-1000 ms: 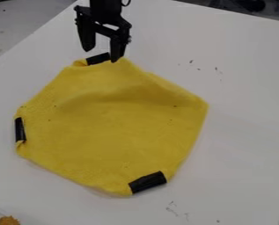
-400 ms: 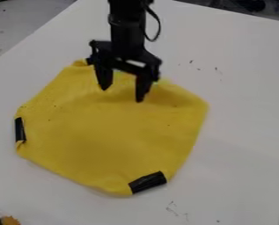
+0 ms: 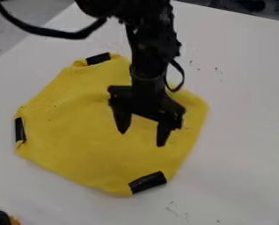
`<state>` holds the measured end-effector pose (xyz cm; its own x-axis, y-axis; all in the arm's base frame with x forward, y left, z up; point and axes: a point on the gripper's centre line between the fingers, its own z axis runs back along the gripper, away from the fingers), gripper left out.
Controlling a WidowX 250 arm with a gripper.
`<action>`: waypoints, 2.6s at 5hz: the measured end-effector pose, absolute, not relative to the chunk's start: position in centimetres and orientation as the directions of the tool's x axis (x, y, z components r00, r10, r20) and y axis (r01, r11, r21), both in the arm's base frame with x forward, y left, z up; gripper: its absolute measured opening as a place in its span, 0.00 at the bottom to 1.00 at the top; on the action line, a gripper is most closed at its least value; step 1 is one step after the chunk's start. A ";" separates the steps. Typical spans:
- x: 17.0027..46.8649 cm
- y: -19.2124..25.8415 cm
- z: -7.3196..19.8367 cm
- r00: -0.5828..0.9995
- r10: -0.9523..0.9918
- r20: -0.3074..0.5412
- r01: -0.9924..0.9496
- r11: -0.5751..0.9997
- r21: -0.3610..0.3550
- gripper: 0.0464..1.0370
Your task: Fold the cloth from bottom right to top left
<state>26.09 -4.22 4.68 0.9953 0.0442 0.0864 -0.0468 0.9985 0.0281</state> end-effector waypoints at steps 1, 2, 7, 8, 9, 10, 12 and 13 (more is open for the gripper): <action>25.2 -6.0 3.7 0.993 0.061 0.100 -0.059 0.998 -0.020 0.96; 24.4 -7.3 3.0 0.991 0.076 0.107 -0.071 0.996 -0.047 0.96; 23.3 -7.6 1.1 0.994 0.101 0.034 -0.096 0.988 -0.123 0.96; 23.4 -7.0 0.6 0.996 0.087 0.022 -0.084 0.988 -0.127 0.91; 23.7 -6.7 0.5 0.994 0.105 0.036 -0.100 0.986 -0.136 0.62; 23.7 -6.7 0.5 0.993 0.108 0.044 -0.102 0.985 -0.136 0.35; 23.6 -6.2 0.9 0.996 0.086 -0.005 -0.086 0.992 -0.094 0.05; 24.0 -5.8 2.9 0.997 0.067 -0.037 -0.069 0.996 -0.053 0.02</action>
